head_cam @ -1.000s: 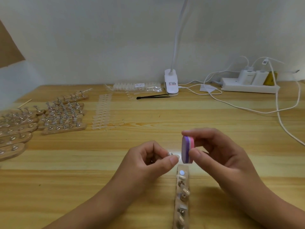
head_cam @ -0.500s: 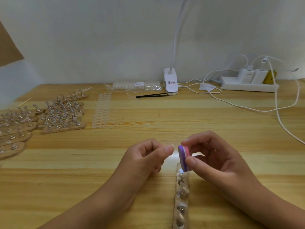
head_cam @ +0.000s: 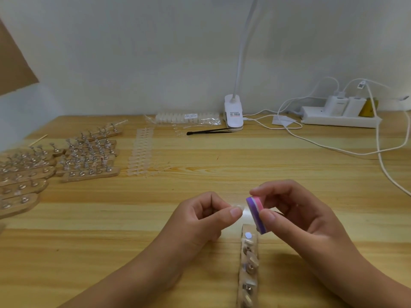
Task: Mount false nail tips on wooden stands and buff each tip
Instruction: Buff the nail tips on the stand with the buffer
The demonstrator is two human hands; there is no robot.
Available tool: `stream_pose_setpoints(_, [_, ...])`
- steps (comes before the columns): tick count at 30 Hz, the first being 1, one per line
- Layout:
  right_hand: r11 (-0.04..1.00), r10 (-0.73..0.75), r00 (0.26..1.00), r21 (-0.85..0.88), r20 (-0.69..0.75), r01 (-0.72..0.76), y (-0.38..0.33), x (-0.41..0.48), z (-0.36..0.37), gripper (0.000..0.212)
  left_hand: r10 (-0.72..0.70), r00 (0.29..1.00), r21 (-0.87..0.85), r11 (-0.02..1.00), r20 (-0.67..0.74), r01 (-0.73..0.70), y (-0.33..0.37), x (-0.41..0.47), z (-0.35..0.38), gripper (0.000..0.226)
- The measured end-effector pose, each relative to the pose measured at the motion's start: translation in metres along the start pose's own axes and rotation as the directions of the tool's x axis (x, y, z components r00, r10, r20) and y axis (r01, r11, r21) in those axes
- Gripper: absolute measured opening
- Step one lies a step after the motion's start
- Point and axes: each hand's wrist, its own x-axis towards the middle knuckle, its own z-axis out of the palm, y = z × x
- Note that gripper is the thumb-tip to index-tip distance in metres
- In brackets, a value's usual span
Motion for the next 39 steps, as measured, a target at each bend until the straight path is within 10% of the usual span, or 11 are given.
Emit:
stream_pose_setpoints(7, [0.999,0.013,0.998,0.046,0.054,-0.016,0.0031,0.0027,0.0033,0.024,0.060,0.982,0.123,0.989,0.180,-0.083,-0.0043,-0.0073,0.0074,0.019])
stream_pose_setpoints(39, [0.999,0.047,0.998,-0.008,0.043,-0.046,-0.0010,-0.0039,-0.0036,0.023,-0.011,1.000,-0.036,0.999,-0.010,0.010,0.0019,-0.0007,0.0034,0.031])
